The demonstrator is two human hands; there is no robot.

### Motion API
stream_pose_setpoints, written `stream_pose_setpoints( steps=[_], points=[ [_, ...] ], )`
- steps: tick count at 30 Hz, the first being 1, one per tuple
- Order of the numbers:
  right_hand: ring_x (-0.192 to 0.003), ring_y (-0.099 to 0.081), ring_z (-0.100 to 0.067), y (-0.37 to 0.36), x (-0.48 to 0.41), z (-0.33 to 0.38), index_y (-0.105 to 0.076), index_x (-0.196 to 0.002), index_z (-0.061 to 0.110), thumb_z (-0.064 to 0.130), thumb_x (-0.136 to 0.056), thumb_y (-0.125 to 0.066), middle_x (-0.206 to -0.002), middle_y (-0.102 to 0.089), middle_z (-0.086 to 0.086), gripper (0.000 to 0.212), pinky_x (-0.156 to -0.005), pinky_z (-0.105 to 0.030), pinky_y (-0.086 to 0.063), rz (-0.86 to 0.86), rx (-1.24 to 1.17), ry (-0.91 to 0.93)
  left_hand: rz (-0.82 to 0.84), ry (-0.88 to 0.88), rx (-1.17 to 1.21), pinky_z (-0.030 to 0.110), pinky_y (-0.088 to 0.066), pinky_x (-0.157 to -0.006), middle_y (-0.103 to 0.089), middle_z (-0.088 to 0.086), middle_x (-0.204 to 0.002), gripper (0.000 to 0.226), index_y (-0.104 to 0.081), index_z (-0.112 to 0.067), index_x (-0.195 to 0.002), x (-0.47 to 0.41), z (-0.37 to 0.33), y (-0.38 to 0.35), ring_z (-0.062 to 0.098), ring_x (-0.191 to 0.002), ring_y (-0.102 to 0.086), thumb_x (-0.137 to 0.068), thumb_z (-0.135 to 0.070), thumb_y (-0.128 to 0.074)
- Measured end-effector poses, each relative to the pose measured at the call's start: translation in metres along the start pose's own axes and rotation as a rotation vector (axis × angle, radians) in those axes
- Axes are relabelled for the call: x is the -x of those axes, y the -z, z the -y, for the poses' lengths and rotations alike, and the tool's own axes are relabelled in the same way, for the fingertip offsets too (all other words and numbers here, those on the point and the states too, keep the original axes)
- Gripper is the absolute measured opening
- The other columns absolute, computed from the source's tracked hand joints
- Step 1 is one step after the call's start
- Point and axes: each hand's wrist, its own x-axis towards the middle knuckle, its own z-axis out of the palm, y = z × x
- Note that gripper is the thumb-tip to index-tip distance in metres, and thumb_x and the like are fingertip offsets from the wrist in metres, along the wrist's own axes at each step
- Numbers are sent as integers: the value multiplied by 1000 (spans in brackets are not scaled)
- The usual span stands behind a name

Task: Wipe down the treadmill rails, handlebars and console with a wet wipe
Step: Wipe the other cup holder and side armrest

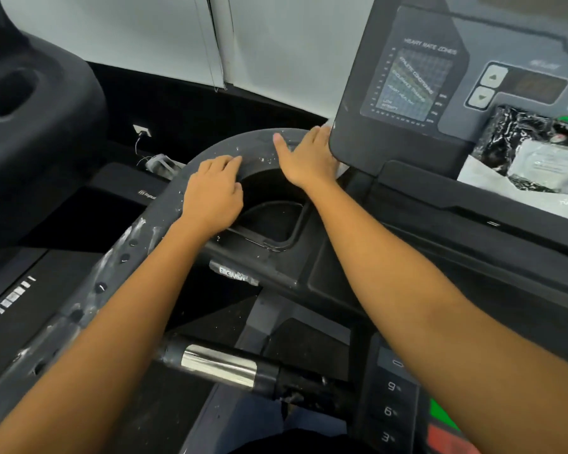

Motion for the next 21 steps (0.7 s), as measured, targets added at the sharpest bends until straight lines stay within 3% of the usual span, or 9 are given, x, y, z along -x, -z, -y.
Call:
stream_pose_setpoints(
  steps=[3,6,9,11,13,16,17,19,21],
  points=[
    [-147,-13,-26,-12,-7,30,-24,-149,0,65,-94,-24,-158,-17,-16,84,-117,-42,-14,129,105,283,26,-52,-6,45,-34,-103,-48,15,-139,46,-47,-2,-136,0,1,-3,36,-127,-42,-94,-20,-44],
    [-147,-14,-23,-21,1,33,-19,-151,3,56,-99,-24,-160,-13,-12,74,-118,-42,-15,162,152,435,64,-93,-12,46,-36,-100,-52,18,-130,55,-50,2,-131,-9,-8,-6,37,-121,-47,-90,-29,-30],
    [-141,-30,-29,-7,1,-1,-22,-150,4,53,-97,-36,-156,-19,-13,74,-112,-44,-30,-60,109,168,99,-72,-52,48,-20,-116,-26,14,-156,54,-30,-5,-148,-9,-5,-13,33,-144,-23,-99,-25,-38],
    [-145,-18,-34,3,-3,-17,-6,-153,5,53,-98,-32,-160,-8,-14,78,-116,-46,-21,-7,64,-94,84,-85,-59,44,-13,-119,-17,11,-160,56,-22,-6,-151,-8,0,-14,29,-147,-15,-101,-24,-39],
    [-145,-18,-35,0,-9,-9,-8,-152,0,55,-97,-29,-160,-8,-16,81,-115,-49,-20,-3,79,-132,87,-115,-45,42,-13,-120,-16,12,-160,57,-20,-5,-151,-8,4,-12,28,-147,-15,-101,-24,-39],
    [-119,-48,-27,-18,-8,36,-44,-132,-3,50,-96,-37,-140,-32,-14,65,-104,-43,-39,10,-29,203,91,-126,9,41,-20,-118,-26,17,-155,60,-23,-2,-150,-10,15,-8,30,-143,-25,-97,-21,-45],
    [-117,-48,-24,-27,-3,49,-47,-129,-1,47,-97,-36,-139,-33,-13,58,-105,-44,-38,82,-14,340,75,-108,34,41,-25,-116,-34,18,-151,59,-28,-1,-148,-10,20,-6,31,-140,-31,-95,-21,-47],
    [-133,-37,-23,-36,1,59,-39,-139,1,43,-100,-31,-154,-22,-14,58,-112,-44,-30,215,36,500,40,-77,54,41,-30,-114,-42,18,-145,58,-33,-1,-145,-7,26,-3,31,-135,-38,-94,-24,-51],
    [-139,-32,-24,-29,-6,46,-34,-144,3,42,-101,-29,-159,-13,-14,58,-113,-43,-28,162,37,494,48,-69,20,41,-24,-117,-33,19,-151,62,-27,0,-148,-3,27,-2,31,-141,-30,-97,-27,-49]
  ],
)
